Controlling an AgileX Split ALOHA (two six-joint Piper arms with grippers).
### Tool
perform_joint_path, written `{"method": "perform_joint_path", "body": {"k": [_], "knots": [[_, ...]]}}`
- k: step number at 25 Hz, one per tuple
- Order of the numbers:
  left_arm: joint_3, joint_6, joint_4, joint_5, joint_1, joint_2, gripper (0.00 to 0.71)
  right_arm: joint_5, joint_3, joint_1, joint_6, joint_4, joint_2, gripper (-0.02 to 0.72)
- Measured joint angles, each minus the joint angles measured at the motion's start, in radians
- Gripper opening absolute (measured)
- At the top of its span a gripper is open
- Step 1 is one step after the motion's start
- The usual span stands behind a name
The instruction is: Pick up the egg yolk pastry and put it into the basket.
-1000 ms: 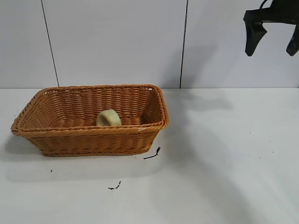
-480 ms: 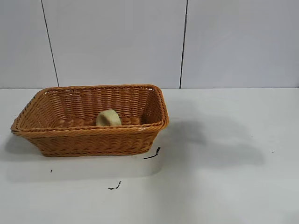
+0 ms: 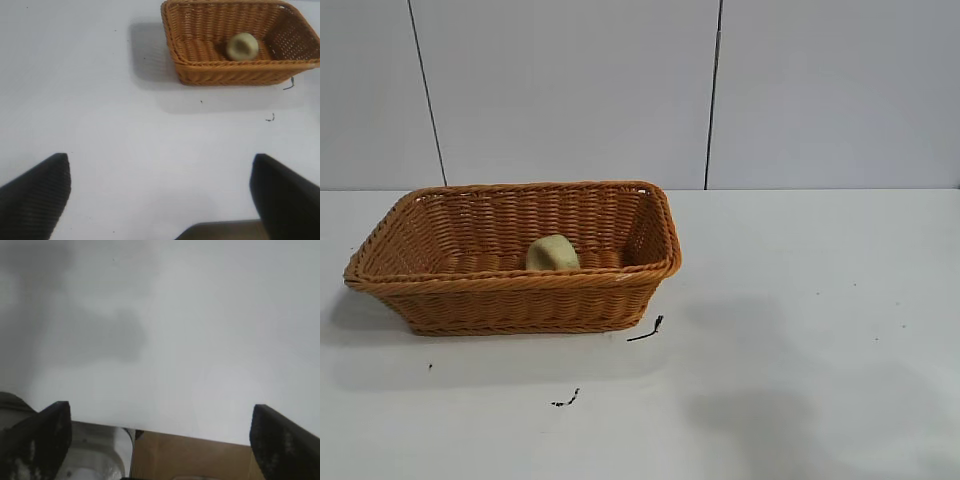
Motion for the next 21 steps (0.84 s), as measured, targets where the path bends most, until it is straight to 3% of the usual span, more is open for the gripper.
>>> {"method": "perform_joint_path", "body": {"k": [4,14,21], "knots": [[0.0,0.0,0.0,0.0,0.0,0.0,0.695,-0.038,0.107,0.0,0.001,-0.005,-0.229,0.666],[0.0,0.0,0.0,0.0,0.0,0.0,0.695,-0.048,0.117,0.0,0.015,-0.003,-0.625,0.665],[0.0,0.0,0.0,0.0,0.0,0.0,0.695,-0.048,0.118,0.0,0.015,-0.004,-0.663,0.665]]}}
